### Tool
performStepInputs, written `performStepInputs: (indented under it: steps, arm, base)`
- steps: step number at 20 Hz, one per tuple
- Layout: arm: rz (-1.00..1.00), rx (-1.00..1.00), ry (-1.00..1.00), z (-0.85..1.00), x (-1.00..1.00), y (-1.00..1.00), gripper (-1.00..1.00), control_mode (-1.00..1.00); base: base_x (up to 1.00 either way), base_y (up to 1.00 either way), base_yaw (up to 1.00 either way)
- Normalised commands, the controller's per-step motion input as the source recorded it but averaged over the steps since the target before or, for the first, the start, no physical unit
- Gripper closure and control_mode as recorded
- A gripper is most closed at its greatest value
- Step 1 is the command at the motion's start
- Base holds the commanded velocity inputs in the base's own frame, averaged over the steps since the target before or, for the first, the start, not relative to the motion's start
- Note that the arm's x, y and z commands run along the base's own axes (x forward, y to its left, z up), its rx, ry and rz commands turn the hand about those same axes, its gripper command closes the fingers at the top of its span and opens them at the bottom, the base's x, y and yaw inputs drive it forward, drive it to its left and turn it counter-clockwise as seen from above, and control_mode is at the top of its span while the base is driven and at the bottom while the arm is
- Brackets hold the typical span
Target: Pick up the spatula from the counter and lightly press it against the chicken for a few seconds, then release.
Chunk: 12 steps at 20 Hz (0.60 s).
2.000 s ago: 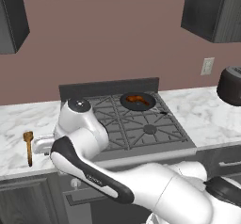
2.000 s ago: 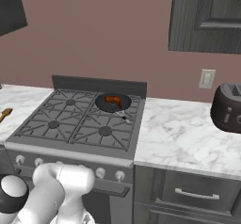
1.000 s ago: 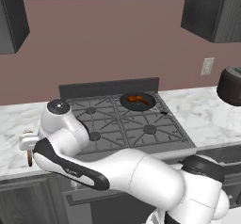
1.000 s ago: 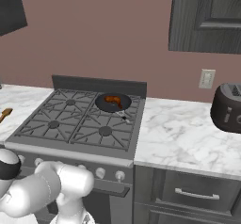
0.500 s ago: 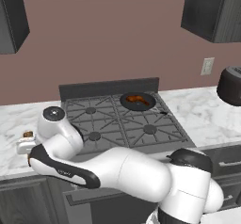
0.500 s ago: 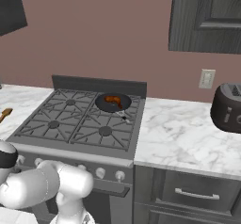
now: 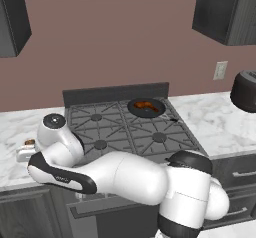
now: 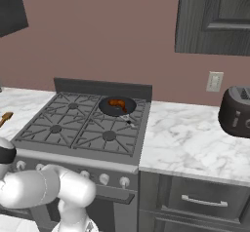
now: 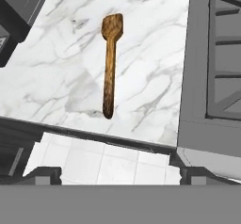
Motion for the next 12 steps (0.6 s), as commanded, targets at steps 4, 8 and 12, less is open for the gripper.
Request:
performStepInputs:
  steps: [4,8,12]
  arm:
    - [0.0,0.0,0.0,-0.16,0.14,0.13,-1.0,-1.0]
    - [0.0,0.0,0.0,-0.17,0.08,0.1,-1.0,-1.0]
    - [0.0,0.0,0.0,-0.17,0.06,0.1,-1.0,-1.0]
  base:
    - [0.0,0.0,0.0]
    - [0.0,0.0,0.0]
    - [0.0,0.0,0.0]
